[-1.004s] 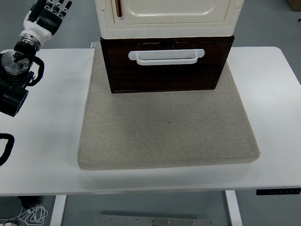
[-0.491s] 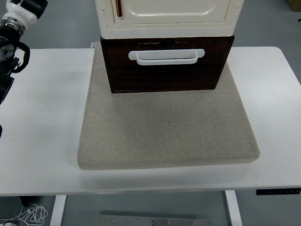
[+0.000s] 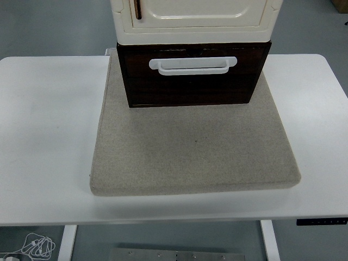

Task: Open the drawer under the combination cabinet

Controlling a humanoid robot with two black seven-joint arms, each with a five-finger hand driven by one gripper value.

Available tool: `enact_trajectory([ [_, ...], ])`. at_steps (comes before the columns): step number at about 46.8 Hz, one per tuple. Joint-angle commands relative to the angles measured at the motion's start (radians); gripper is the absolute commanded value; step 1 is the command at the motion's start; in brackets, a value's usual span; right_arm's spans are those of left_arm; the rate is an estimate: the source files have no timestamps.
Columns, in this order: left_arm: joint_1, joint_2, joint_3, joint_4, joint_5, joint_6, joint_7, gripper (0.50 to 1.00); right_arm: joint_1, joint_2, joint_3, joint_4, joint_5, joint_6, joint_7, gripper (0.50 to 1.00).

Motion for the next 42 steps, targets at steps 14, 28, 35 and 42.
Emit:
enact_trajectory([
  [14, -0.115, 0.109, 0.038, -0.273, 0.207, 0.001, 0.001, 1.000, 0.000, 0.000, 0.000, 0.000, 0.000, 0.000, 0.001, 0.926],
  [28, -0.173, 0.187, 0.059, -0.592, 0.357, 0.003, 0.009, 1.000, 0.000, 0.000, 0.000, 0.000, 0.000, 0.000, 0.000, 0.926],
  [35, -0.176, 0.185, 0.062, -0.729, 0.463, 0.009, 0.015, 1.000, 0.000, 0.000, 0.000, 0.000, 0.000, 0.000, 0.000, 0.926],
  [42, -0.197, 0.187, 0.146, -0.850, 0.499, 0.011, 0.020, 1.000, 0.000, 0.000, 0.000, 0.000, 0.000, 0.000, 0.000, 0.926],
])
